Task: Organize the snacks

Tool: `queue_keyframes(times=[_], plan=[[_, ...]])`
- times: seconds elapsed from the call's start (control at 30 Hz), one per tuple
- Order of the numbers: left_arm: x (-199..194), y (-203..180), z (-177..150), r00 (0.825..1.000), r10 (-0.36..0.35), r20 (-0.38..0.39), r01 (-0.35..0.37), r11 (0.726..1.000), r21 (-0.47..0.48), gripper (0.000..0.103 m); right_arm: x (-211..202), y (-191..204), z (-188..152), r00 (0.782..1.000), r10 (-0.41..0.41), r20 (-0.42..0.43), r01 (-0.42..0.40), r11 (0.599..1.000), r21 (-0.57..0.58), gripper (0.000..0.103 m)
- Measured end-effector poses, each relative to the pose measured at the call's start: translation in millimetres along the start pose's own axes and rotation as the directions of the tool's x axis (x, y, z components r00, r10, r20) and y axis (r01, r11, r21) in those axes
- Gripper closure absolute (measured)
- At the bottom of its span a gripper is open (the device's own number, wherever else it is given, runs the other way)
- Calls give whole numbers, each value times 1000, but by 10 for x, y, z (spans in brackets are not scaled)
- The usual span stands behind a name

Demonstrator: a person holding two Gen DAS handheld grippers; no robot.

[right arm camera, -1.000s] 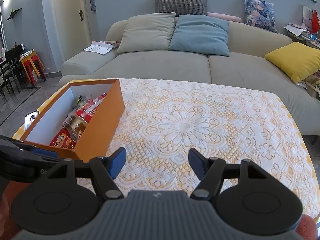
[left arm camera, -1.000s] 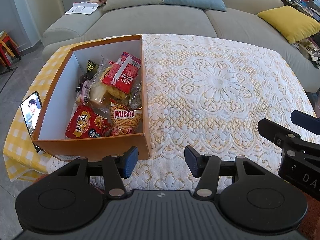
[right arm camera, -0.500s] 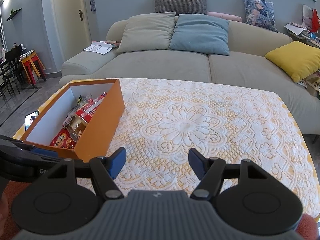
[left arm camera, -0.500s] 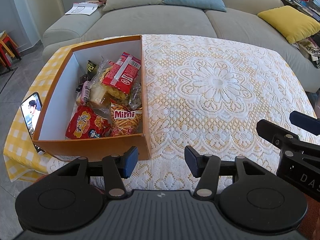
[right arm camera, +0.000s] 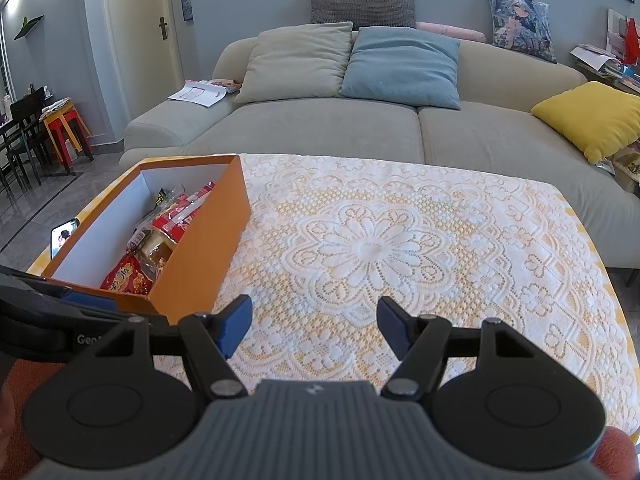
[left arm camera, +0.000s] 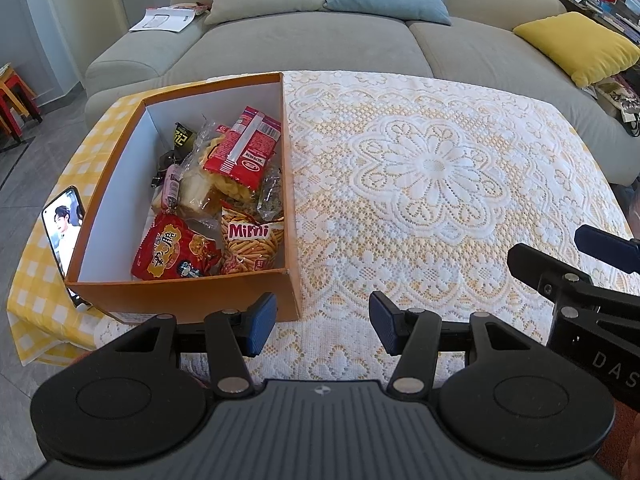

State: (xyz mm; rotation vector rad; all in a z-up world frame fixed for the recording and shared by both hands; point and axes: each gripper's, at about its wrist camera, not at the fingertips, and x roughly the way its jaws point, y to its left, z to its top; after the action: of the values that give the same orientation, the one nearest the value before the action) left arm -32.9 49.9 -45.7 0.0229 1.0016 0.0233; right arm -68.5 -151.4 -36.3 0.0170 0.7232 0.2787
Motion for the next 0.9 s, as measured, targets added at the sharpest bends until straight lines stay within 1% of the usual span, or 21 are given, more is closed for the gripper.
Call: queue_keyframes(times=[0.9], plan=[[-36, 19, 5, 1000, 4, 7, -4, 1000, 2, 39, 18, 6, -16, 1000, 1, -3, -1, 1000, 1, 35]])
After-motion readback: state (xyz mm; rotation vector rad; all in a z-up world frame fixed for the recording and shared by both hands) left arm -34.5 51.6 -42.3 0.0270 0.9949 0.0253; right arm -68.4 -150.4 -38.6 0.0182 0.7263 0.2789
